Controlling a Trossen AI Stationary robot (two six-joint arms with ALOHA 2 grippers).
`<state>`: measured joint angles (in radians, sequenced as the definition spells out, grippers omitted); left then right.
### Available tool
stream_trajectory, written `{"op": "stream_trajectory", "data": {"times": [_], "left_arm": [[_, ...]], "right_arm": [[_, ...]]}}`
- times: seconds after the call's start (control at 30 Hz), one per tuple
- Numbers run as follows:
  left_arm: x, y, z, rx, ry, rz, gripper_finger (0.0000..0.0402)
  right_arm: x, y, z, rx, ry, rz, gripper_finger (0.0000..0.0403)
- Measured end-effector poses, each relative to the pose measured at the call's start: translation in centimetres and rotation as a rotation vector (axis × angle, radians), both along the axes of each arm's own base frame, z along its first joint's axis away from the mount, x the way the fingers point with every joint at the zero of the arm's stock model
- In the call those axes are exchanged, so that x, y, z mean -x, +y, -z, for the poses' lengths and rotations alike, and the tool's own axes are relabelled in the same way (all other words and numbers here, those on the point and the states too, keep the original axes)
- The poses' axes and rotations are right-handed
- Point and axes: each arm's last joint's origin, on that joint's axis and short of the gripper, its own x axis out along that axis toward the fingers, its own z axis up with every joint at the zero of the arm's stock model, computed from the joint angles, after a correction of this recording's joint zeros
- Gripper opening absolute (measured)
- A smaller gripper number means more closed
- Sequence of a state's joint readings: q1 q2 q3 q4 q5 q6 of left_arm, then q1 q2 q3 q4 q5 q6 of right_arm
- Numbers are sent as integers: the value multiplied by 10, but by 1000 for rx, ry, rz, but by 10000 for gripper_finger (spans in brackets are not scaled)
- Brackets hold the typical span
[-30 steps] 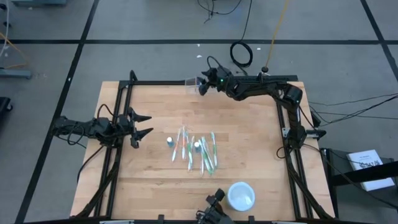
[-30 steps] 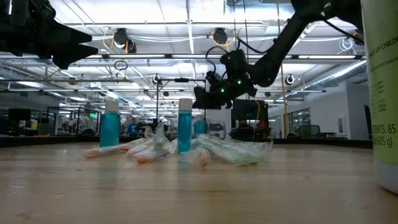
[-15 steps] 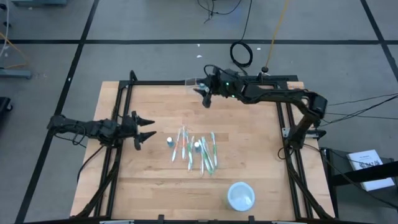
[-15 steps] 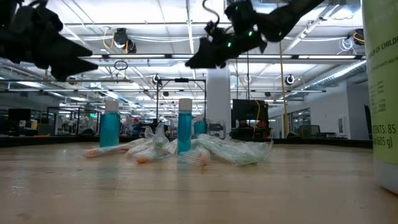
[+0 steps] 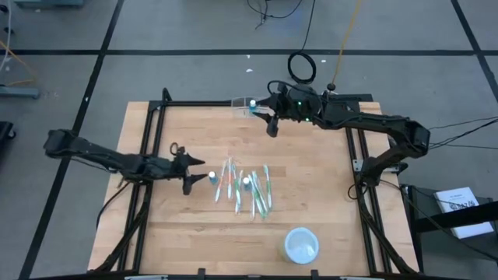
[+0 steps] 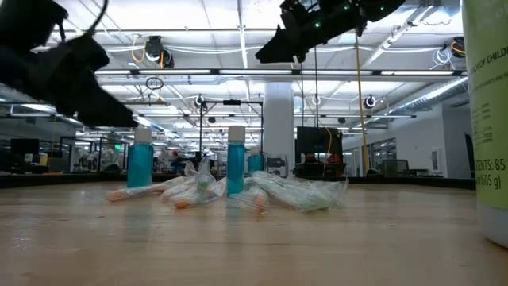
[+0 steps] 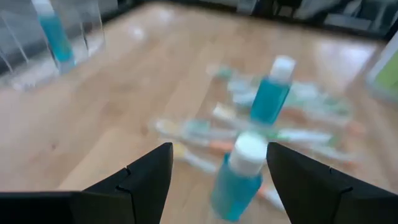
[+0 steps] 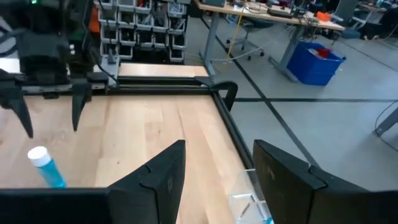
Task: Pick & Place toothbrushing station
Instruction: Put the blue mouthwash into the transparent organizer
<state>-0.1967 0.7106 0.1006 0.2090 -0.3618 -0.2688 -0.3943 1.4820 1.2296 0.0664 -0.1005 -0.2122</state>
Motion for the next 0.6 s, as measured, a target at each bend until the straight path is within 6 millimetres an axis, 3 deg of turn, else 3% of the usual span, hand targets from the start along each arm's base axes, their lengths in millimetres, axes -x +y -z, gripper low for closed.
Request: {"op": "stream_trajectory", "data": {"times": [0.3, 0.6], "left_arm": [[-28, -6, -12, -13, 61, 8, 266], [-47, -18, -1, -23, 180, 13, 266]], "right_arm": [[3, -1, 7, 19, -3, 0, 183], [4, -2, 8, 22, -10, 4, 183]]}}
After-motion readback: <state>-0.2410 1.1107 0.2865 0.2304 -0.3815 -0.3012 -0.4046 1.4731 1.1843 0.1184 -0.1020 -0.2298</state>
